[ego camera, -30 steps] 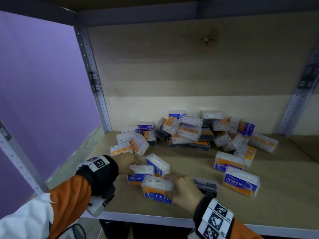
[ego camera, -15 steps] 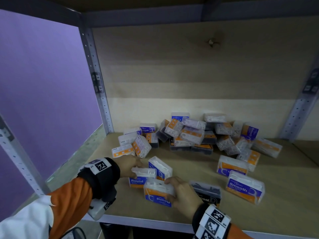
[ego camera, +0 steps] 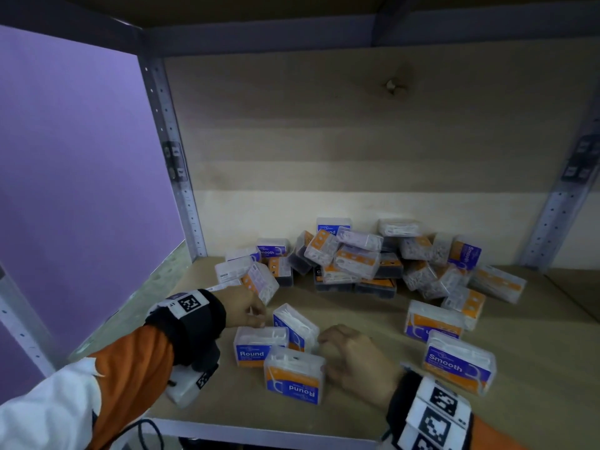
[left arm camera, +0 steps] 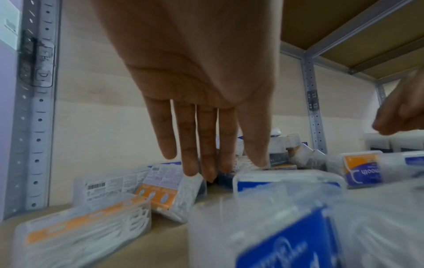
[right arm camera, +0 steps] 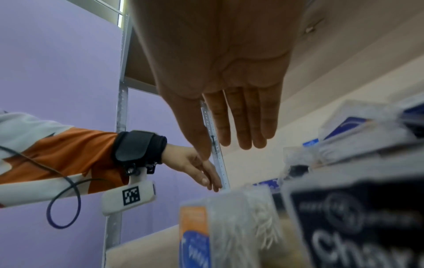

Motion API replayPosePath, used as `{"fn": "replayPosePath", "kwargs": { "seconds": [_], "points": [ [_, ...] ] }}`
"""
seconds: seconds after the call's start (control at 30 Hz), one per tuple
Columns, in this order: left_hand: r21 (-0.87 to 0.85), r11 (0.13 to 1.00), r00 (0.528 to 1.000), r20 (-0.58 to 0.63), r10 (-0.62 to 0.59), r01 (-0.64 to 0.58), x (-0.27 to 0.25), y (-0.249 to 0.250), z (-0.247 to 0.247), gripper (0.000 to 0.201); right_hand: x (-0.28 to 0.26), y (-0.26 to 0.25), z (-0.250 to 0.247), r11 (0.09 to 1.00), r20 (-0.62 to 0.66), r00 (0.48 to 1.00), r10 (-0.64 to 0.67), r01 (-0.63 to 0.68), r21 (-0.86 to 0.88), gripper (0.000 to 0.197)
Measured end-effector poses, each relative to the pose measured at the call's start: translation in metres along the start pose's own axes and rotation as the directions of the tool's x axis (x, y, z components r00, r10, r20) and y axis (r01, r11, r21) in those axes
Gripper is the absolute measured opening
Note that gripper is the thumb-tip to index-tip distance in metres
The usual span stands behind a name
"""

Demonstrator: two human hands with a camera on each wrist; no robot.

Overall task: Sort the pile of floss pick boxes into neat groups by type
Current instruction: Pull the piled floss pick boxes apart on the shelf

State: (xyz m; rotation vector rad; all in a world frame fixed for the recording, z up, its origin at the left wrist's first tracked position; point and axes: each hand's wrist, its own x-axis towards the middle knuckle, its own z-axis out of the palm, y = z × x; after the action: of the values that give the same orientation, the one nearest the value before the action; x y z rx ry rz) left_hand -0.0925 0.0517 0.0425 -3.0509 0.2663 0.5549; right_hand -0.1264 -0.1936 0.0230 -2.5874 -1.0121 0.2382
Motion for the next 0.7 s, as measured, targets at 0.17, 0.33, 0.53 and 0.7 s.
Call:
{"fn": "replayPosePath", "kwargs": {
  "seconds": [0.17, 0.33, 0.53, 0.7],
  "points": [
    [-0.001, 0.992, 0.990, -0.071, -0.124, 0.124, 0.025, -0.009, -0.014, 0.040, -0.005, 0.022, -0.044, 0.991, -0.038, 0.998, 0.043, -0.047, -0.125, 0.046],
    [-0.043, 0.958, 0.955, -0.078, -0.286, 0.284, 0.057, -0.016, -0.027, 0.051, 0.000, 0.056, -0.085, 0.962, -0.059, 0.995, 0.085, -0.097, -0.255, 0.048],
    [-0.094, 0.911, 0.909, -0.080, -0.410, 0.402, 0.098, -0.023, -0.026, 0.051, 0.019, 0.102, -0.113, 0.889, -0.067, 0.971, 0.229, -0.236, -0.391, 0.045],
    [-0.049, 0.878, 0.877, -0.053, -0.478, 0.476, 0.120, -0.022, -0.026, 0.051, 0.042, 0.146, -0.119, 0.850, 0.061, 0.936, 0.347, -0.287, -0.441, 0.048]
  ]
}}
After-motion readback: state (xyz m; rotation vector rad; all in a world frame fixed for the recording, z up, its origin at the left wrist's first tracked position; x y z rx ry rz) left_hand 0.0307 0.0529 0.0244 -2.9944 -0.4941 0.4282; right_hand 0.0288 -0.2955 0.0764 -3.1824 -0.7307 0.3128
